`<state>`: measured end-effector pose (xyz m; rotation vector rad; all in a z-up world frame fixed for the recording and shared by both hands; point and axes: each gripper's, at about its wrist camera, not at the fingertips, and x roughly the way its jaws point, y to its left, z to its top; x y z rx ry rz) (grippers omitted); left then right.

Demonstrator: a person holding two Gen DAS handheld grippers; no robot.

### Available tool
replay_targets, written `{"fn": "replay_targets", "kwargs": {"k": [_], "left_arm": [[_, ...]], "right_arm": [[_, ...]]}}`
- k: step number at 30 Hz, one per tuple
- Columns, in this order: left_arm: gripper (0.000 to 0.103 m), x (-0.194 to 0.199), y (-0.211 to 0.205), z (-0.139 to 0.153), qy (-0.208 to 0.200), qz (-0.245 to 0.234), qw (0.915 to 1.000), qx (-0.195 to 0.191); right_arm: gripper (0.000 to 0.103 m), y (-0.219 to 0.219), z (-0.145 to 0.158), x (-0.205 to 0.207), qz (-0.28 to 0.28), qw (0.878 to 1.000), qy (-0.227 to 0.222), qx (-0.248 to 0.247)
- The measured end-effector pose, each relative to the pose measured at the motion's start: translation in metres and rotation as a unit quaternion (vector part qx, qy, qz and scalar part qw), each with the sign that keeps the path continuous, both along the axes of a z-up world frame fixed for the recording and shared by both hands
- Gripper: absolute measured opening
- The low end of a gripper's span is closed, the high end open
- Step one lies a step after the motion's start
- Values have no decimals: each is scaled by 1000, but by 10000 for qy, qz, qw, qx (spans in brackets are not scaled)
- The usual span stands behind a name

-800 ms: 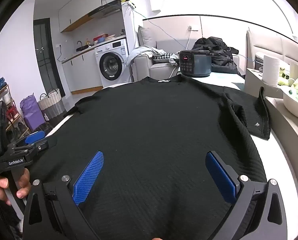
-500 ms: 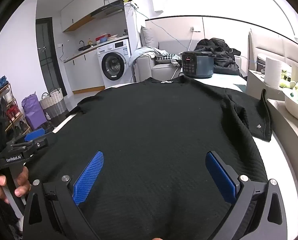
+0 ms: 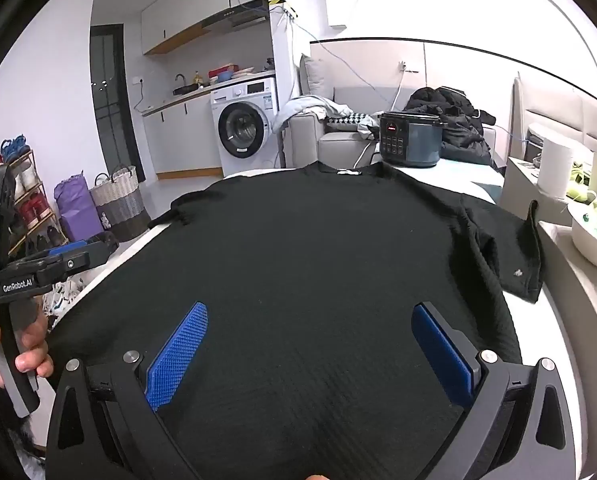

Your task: Fold small clothes

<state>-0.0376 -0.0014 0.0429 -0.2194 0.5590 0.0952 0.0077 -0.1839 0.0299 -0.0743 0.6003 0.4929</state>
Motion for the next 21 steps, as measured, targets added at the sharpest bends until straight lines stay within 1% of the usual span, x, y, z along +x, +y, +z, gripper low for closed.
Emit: {"fn": "replay_targets", "kwargs": {"k": [3, 11, 21], "left_arm": [[102, -5, -2, 3, 22, -9, 10000, 1], [102, -11, -16, 9, 64, -38, 9998, 158], [102, -13, -25, 12, 81, -86, 9997, 230]], "right_arm": [[103, -5, 3, -3, -66, 10000, -31, 66], [103, -11, 11, -6, -99, 9999, -74, 102], [103, -13, 16, -12, -77, 9999, -119, 43]]}}
